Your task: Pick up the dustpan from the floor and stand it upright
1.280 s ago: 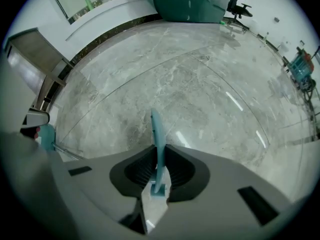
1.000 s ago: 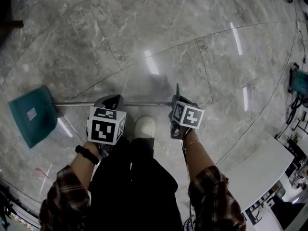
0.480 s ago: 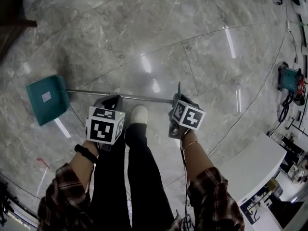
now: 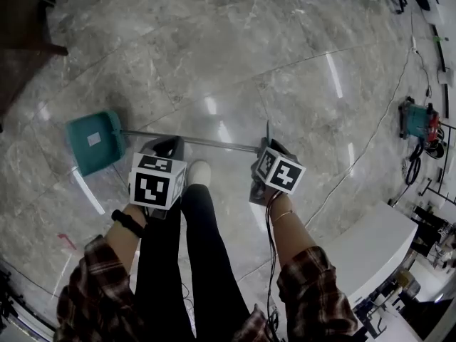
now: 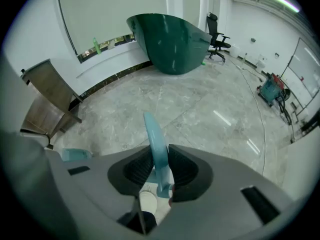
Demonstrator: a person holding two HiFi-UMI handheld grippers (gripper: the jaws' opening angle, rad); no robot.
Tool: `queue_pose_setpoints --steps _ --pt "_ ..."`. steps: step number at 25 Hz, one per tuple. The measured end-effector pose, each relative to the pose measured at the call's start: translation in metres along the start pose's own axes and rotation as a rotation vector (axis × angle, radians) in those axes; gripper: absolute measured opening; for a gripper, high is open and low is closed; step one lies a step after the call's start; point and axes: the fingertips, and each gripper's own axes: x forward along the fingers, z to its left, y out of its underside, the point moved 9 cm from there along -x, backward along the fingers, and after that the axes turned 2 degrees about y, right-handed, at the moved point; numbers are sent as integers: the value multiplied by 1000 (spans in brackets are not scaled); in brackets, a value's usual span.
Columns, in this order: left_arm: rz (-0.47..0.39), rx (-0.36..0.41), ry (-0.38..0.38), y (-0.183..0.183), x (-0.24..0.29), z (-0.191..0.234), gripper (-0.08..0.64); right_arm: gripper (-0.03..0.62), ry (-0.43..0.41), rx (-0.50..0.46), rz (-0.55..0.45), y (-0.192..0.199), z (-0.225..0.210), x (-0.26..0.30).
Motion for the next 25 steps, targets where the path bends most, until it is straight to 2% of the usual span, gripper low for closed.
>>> queue_pose_setpoints --steps 5,8,13,21,25 --pt "-22 -4 6 -13 -23 -28 2 103 -29 -29 -30 -32 -3 -35" --pt "-31 -25 13 -15 -34 -44 2 106 -57 -91 -56 -51 0 -55" --pt "-35 -25 37 -20 -61 -71 0 112 -116 -151 -68 -63 16 -87" --pt "-99 -60 6 -17 -104 -60 2 124 -231 -212 -74 -68 60 -128" --pt "-157 -124 -28 -10 -125 -41 2 127 -322 -245 -95 -74 87 -145"
